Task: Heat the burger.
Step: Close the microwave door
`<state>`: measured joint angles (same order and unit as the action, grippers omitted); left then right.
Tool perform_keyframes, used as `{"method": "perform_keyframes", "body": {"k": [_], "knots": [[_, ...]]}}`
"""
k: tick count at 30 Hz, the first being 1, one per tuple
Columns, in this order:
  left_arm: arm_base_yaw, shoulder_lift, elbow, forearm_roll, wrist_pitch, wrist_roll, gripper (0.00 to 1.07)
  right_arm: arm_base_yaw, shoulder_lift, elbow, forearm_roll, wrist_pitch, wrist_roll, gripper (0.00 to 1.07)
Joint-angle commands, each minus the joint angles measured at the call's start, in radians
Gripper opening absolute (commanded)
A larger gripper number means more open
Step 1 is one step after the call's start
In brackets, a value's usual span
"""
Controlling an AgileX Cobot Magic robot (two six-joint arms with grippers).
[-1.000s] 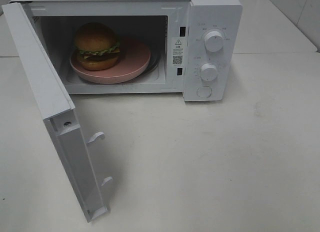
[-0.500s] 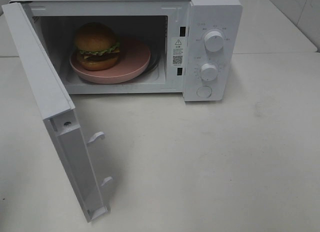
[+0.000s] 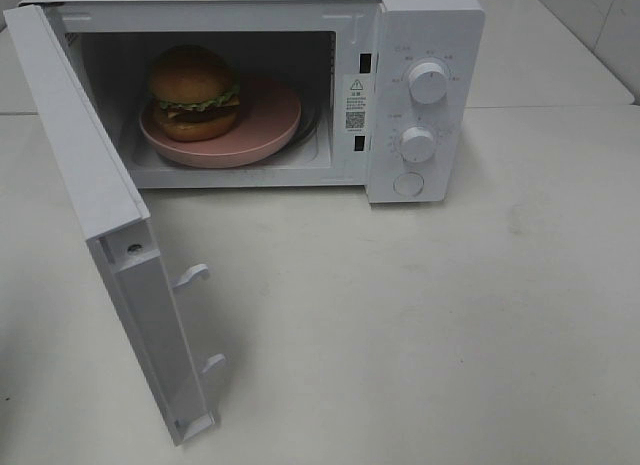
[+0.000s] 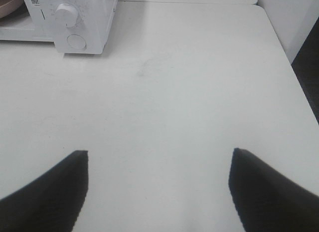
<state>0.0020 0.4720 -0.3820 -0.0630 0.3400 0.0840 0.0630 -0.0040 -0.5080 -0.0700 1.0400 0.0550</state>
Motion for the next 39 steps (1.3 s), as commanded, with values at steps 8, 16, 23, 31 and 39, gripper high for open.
{"method": "perform_keyframes", "body": {"k": [8, 16, 23, 31, 39], "knots": [[-0.003, 0.001, 0.178, 0.003, -0.355, 0.006, 0.00, -0.004, -0.027, 0.001, -0.004, -0.007, -0.004, 0.76], [-0.003, 0.007, 0.228, 0.003, -0.543, 0.006, 0.00, -0.004, -0.027, 0.001, -0.004, -0.007, -0.004, 0.76], [-0.003, 0.192, 0.228, 0.010, -0.682, -0.006, 0.00, -0.004, -0.027, 0.001, -0.004, -0.007, -0.004, 0.76], [-0.003, 0.412, 0.226, 0.149, -0.855, -0.160, 0.00, -0.004, -0.027, 0.001, -0.004, -0.007, -0.004, 0.76], [-0.003, 0.562, 0.222, 0.395, -1.020, -0.319, 0.00, -0.004, -0.027, 0.001, -0.004, -0.007, -0.004, 0.76]]}}
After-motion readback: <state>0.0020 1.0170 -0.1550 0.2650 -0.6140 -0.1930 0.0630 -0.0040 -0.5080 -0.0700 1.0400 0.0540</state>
